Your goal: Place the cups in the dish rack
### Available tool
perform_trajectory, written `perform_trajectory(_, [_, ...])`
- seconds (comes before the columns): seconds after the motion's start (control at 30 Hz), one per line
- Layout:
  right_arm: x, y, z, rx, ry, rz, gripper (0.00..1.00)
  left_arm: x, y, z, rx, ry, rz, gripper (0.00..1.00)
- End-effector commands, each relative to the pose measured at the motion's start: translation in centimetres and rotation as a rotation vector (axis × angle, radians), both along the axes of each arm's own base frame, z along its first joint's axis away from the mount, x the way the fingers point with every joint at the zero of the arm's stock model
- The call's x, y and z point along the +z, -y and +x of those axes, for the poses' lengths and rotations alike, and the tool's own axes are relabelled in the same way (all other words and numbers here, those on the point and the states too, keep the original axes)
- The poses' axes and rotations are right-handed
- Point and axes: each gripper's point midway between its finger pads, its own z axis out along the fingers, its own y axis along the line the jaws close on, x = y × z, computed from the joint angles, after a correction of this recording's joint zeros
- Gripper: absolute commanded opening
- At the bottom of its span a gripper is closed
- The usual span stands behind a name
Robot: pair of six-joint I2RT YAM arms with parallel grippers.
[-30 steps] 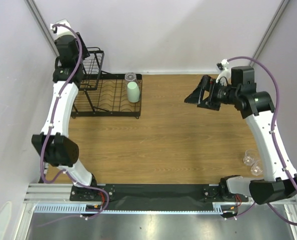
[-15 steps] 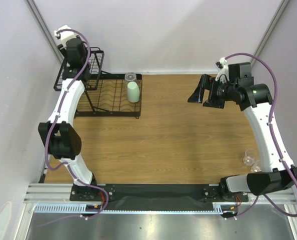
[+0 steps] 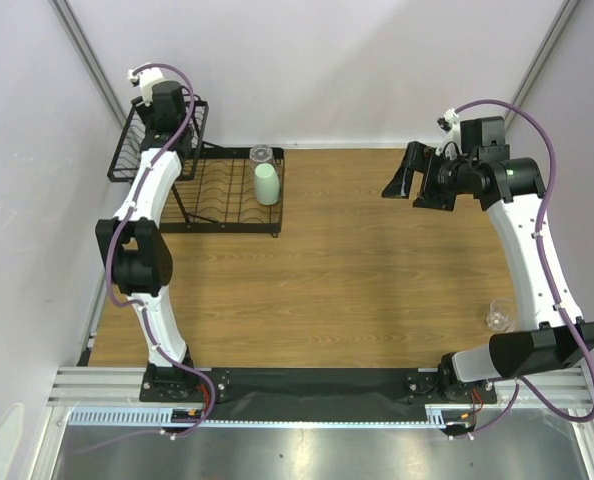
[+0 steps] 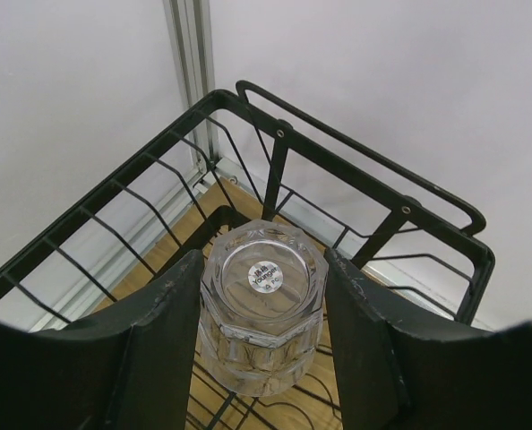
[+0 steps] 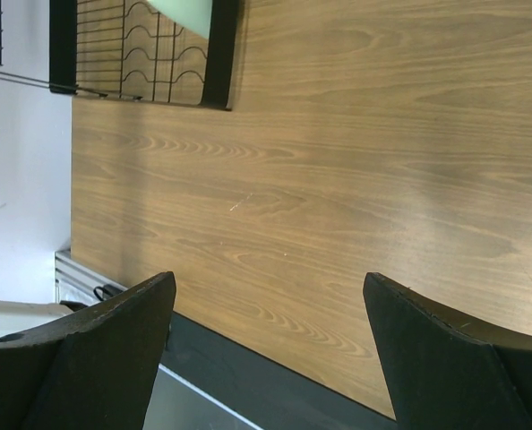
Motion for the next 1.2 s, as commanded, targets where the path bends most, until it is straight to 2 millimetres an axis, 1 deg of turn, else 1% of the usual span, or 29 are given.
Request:
perform_trajectory(0.0, [1.2, 0.6, 0.6, -0.007, 0.046, -0.012, 0.93, 3.1, -1.1, 0.5, 0.045, 0.086, -0.017, 0.00])
perform_trajectory(0.03, [1.1, 0.7, 0.7, -0.010, 0.046, -0.012, 0.93, 3.0, -1.3, 0.7, 0.050, 0.088, -0.021, 0.01])
perform_trajectory(0.07, [1.1, 0.7, 0.8, -0.011, 0.045, -0.012, 0.93, 2.6, -1.2, 0.9, 0.040, 0.086, -0.031, 0.02])
perform_trajectory(0.13, [1.0, 0.8, 0.9, -0.016, 0.043, -0.012, 0.93, 1.9, -1.3, 1.1, 0.040, 0.084, -0.054, 0.03])
perform_trajectory(0.23, [0.9, 0.9, 1.0, -0.018, 0.037, -0.010, 0.93, 1.1, -1.6, 1.1, 0.048, 0.076, -0.066, 0.05])
perform_trajectory(0.27, [0.8, 0.9, 1.0, -0.018, 0.034, -0.009, 0.93, 1.0, -1.6, 1.2, 0.047, 0.079, -0.064, 0.08])
perform_trajectory(0.33, [0.7, 0.9, 1.1, -0.020, 0.031, -0.007, 0.94, 0.6, -1.9, 1.2, 0.059, 0.079, -0.061, 0.10])
perform_trajectory(0.47, [0.6, 0.8, 1.3, -0.018, 0.028, -0.002, 0.93, 0.2, -1.7, 1.5, 0.047, 0.082, -0.076, 0.15])
perform_trajectory(0.53, [0.5, 0.7, 1.4, -0.017, 0.025, 0.003, 0.94, -0.2, -1.7, 1.5, 0.051, 0.074, -0.079, 0.20])
perform_trajectory(0.57, [0.4, 0.7, 1.4, -0.017, 0.019, 0.004, 0.94, -0.7, -1.8, 1.5, 0.060, 0.064, -0.079, 0.25])
perform_trajectory(0.63, [0.2, 0.7, 1.5, -0.017, 0.015, 0.006, 0.94, -0.8, -1.8, 1.6, 0.059, 0.061, -0.082, 0.26])
perform_trajectory(0.67, [0.2, 0.7, 1.5, -0.018, 0.016, 0.007, 0.94, -1.3, -1.8, 1.7, 0.056, 0.051, -0.080, 0.27])
perform_trajectory(0.73, [0.3, 0.6, 1.6, -0.017, 0.015, 0.010, 0.93, -1.2, -1.8, 1.8, 0.059, 0.045, -0.079, 0.30])
perform_trajectory(0.9, [0.1, 0.6, 1.8, -0.024, 0.011, 0.012, 0.94, -1.6, -1.8, 2.1, 0.057, 0.037, -0.072, 0.31])
perform_trajectory(0.93, [0.1, 0.6, 1.8, -0.028, 0.009, 0.015, 0.94, -1.6, -1.8, 2.0, 0.057, 0.035, -0.074, 0.33])
perform_trajectory(1.0, [0.1, 0.6, 1.8, -0.029, 0.009, 0.017, 0.94, -1.8, -1.8, 2.0, 0.057, 0.031, -0.079, 0.37])
perform_trajectory(1.03, [0.1, 0.6, 1.8, -0.030, 0.008, 0.018, 0.94, -2.0, -1.7, 1.9, 0.056, 0.027, -0.081, 0.46])
perform_trajectory(1.1, [0.1, 0.5, 1.8, -0.030, 0.006, 0.023, 0.94, -2.1, -1.6, 1.9, 0.050, 0.022, -0.083, 0.54])
perform_trajectory(1.13, [0.2, 0.5, 1.8, -0.031, 0.009, 0.024, 0.94, -2.3, -1.7, 1.7, 0.052, 0.017, -0.083, 0.60])
perform_trajectory(1.17, [0.1, 0.4, 1.8, -0.030, 0.005, 0.026, 0.94, -2.4, -1.7, 1.7, 0.057, 0.013, -0.087, 0.64])
